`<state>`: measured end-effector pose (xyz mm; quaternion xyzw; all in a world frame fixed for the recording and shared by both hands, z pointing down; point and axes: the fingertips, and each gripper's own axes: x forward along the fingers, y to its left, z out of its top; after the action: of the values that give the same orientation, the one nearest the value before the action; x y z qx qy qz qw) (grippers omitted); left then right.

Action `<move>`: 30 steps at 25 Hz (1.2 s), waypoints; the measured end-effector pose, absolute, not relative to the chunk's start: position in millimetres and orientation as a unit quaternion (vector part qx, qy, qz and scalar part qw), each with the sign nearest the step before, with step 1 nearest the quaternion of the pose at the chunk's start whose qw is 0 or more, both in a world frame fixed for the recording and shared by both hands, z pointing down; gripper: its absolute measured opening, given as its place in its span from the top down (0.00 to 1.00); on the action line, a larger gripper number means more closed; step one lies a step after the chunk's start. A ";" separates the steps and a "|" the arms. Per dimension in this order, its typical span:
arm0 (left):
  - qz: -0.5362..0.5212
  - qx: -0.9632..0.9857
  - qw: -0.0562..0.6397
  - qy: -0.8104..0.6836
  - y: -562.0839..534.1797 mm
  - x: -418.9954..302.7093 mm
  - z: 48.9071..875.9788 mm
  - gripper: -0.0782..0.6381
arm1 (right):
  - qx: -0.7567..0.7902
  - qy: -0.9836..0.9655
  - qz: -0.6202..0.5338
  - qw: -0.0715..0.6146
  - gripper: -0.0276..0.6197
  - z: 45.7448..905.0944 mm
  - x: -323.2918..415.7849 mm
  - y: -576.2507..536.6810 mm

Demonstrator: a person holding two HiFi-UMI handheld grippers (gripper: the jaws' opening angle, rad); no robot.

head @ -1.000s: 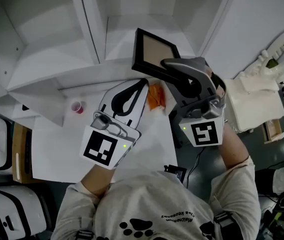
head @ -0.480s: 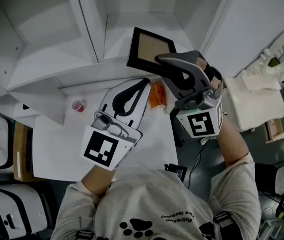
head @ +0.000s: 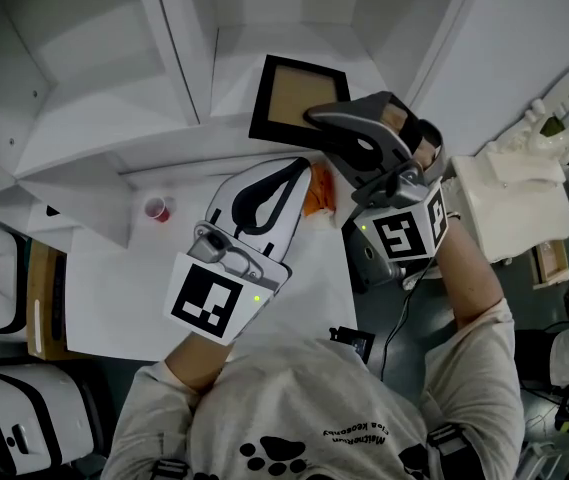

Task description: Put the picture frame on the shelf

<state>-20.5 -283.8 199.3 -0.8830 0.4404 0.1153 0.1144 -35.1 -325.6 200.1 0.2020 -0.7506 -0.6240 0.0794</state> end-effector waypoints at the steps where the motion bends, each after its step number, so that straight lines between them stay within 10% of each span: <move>1: 0.115 -0.883 0.115 0.440 -284.2 -20.1 198.8 0.86 | 0.200 -0.748 -0.627 0.082 0.90 201.3 -35.6 -326.7; 30: 0.103 -0.888 0.118 0.432 -313.2 -5.9 205.9 0.86 | 0.160 -0.761 -0.617 0.125 0.89 221.1 -39.4 -347.3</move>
<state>-5.9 -313.2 205.9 -0.8883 0.4316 0.1027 0.1184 -39.4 -347.3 221.1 0.1596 -0.7607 -0.6166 0.1252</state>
